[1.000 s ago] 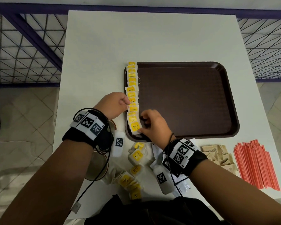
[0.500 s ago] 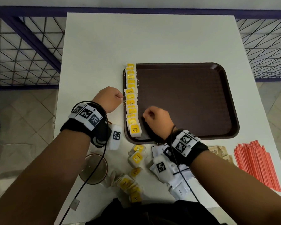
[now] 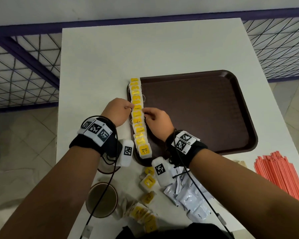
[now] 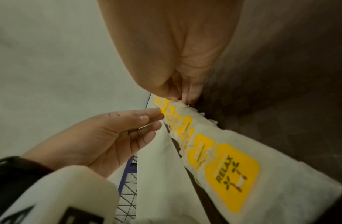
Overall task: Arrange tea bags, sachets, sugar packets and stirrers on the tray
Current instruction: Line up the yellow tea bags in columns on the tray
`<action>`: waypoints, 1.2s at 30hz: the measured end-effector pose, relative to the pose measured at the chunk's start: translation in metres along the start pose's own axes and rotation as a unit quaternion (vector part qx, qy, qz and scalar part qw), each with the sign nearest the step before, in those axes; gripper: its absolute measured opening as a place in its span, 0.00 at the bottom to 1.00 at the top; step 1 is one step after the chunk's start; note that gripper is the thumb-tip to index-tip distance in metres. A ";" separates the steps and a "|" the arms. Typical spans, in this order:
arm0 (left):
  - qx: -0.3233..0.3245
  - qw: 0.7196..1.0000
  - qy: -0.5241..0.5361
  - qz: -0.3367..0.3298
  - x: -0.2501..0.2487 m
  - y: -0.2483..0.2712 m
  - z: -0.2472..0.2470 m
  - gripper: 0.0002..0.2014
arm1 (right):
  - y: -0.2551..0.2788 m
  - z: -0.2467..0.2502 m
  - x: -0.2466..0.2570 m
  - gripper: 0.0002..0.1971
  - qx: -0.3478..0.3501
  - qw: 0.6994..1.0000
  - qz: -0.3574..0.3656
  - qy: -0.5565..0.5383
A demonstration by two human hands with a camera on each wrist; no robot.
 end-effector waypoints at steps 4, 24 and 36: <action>-0.004 1.000 0.016 0.010 0.007 -0.003 0.000 0.16 | -0.004 0.003 0.002 0.17 -0.003 1.000 0.009 0.002; 0.009 0.994 0.096 0.040 0.021 0.009 -0.007 0.12 | 0.000 0.005 -0.009 0.17 0.020 0.999 -0.022 -0.021; -0.022 0.993 0.103 0.055 0.017 0.008 -0.004 0.15 | 0.000 0.004 0.001 0.19 0.016 1.000 0.003 0.002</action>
Point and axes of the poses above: each hand's wrist, its own y-axis away from the middle knuckle, its own z-axis out of the back of the hand, x = y × z, the point moved 5 cm from there along -y, towards the middle knuckle, and after that the axes turned 2 degrees about -y, right-handed, at the moved point
